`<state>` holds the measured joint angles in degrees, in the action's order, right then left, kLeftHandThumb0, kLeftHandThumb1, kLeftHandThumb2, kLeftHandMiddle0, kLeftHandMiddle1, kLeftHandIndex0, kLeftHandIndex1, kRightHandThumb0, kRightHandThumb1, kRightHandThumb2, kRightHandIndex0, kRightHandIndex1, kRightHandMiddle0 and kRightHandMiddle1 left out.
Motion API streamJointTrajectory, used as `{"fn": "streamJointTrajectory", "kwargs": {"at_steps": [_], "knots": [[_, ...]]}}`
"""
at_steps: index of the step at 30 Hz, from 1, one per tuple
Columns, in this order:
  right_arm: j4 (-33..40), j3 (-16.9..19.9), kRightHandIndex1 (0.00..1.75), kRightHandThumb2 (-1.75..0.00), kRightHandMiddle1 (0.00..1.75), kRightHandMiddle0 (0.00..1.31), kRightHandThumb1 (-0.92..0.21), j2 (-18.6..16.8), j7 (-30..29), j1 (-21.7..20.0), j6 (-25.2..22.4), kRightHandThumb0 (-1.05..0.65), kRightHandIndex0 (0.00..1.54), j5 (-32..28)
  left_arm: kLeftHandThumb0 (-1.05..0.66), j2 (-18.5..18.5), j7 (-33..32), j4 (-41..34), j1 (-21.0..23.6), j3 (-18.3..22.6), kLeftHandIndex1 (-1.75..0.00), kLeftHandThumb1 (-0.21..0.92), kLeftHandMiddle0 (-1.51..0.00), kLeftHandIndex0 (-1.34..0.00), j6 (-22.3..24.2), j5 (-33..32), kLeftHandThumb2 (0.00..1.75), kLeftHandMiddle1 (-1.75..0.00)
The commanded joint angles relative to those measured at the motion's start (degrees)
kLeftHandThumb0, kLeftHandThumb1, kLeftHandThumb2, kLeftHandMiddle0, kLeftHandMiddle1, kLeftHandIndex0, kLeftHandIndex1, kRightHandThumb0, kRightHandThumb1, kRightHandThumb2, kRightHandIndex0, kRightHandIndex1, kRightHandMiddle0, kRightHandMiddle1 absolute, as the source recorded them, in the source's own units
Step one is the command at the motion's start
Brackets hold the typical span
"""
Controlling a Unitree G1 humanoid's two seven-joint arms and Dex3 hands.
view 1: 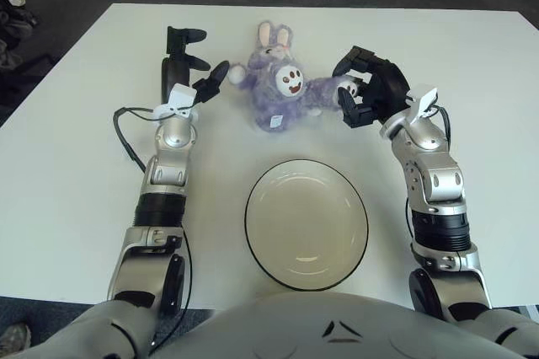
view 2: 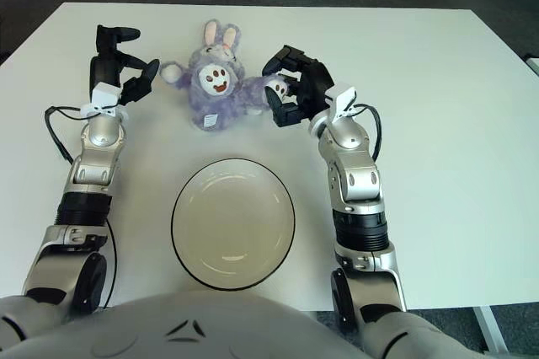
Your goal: Put the doll into the plate.
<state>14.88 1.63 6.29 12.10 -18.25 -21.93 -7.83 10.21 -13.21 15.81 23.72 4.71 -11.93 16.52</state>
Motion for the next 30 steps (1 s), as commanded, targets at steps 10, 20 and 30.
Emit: {"fn": "streamJointTrajectory", "kwargs": {"at_steps": [10,20,30], "knots": [[4.6,0.8,1.63,-1.42,1.44,0.68,-0.11,-0.6,-0.6,2.2,-0.7,-0.01,0.86,-3.4,-0.28,2.5,-2.7,11.2,5.6,-1.3,-1.40,0.46,-0.28,-0.06,-1.8,1.4,1.09,-1.10],[5.8,0.9,1.66,-1.45,1.44,0.69,-0.10,-0.9,-2.0,2.4,-2.4,-0.01,0.85,-3.2,-0.31,2.8,-1.1,14.3,6.7,-2.6,-1.41,0.43,-0.30,-0.06,-2.0,0.3,1.17,-1.06],[6.9,1.2,1.61,-1.48,1.56,0.74,-0.08,-1.5,-3.7,2.2,-5.0,-0.01,0.77,-4.0,-0.40,2.2,2.2,12.2,5.6,-4.3,-1.39,0.44,-0.23,-0.04,-0.6,-0.8,1.11,-1.02]]}}
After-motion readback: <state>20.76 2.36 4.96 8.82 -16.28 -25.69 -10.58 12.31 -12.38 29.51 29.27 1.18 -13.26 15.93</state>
